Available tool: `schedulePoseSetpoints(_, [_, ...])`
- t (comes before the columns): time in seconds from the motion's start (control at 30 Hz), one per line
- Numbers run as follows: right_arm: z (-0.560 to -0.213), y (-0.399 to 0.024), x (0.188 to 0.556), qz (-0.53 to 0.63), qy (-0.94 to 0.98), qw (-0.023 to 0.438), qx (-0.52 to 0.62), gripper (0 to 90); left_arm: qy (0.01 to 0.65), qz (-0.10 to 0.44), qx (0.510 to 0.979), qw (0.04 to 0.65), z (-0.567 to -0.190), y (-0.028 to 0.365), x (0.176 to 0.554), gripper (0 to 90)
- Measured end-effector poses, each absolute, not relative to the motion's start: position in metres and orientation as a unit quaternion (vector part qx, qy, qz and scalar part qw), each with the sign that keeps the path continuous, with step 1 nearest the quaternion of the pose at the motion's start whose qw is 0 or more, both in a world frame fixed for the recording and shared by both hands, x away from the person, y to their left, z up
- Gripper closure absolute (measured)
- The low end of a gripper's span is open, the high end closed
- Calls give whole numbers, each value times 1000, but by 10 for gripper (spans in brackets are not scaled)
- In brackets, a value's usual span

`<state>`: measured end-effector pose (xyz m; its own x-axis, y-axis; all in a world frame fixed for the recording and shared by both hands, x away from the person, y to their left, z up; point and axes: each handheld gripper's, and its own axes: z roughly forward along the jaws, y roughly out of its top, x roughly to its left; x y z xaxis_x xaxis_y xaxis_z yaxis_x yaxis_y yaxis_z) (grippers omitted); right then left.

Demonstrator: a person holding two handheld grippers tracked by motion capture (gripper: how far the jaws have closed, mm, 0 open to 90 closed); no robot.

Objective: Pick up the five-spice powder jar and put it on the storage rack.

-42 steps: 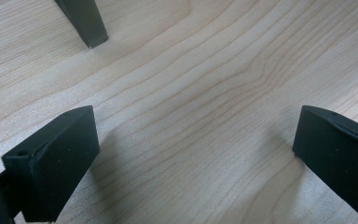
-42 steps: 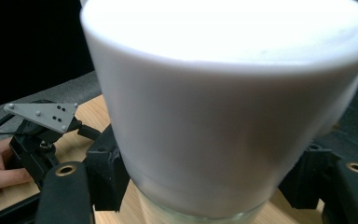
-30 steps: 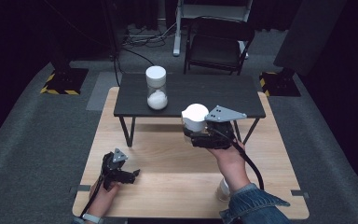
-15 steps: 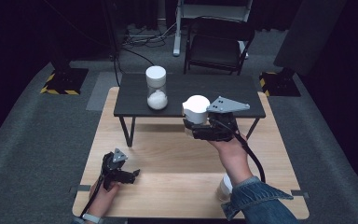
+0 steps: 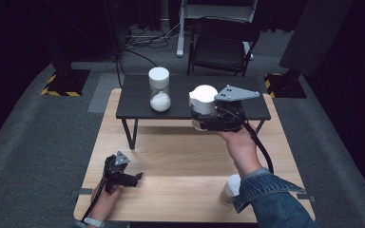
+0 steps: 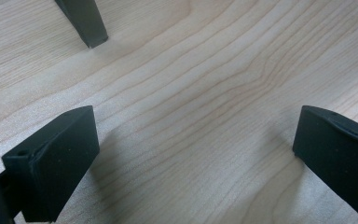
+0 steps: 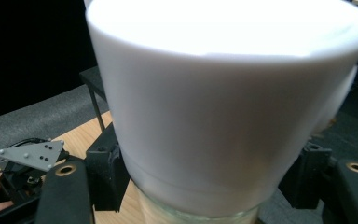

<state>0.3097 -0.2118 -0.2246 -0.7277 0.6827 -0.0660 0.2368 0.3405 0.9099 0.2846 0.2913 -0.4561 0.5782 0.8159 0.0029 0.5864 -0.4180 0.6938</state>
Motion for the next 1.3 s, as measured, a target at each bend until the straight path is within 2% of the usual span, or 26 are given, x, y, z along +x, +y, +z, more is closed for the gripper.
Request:
schedulePoseSetpoints(0.43, [-222, -206, 332, 499, 780, 235, 298, 307, 427, 168, 824, 331, -456, 291, 285, 2])
schedulePoseSetpoints(1.3, [-243, -192, 379, 491, 769, 244, 328, 306, 428, 169, 824, 331, -456, 291, 285, 2])
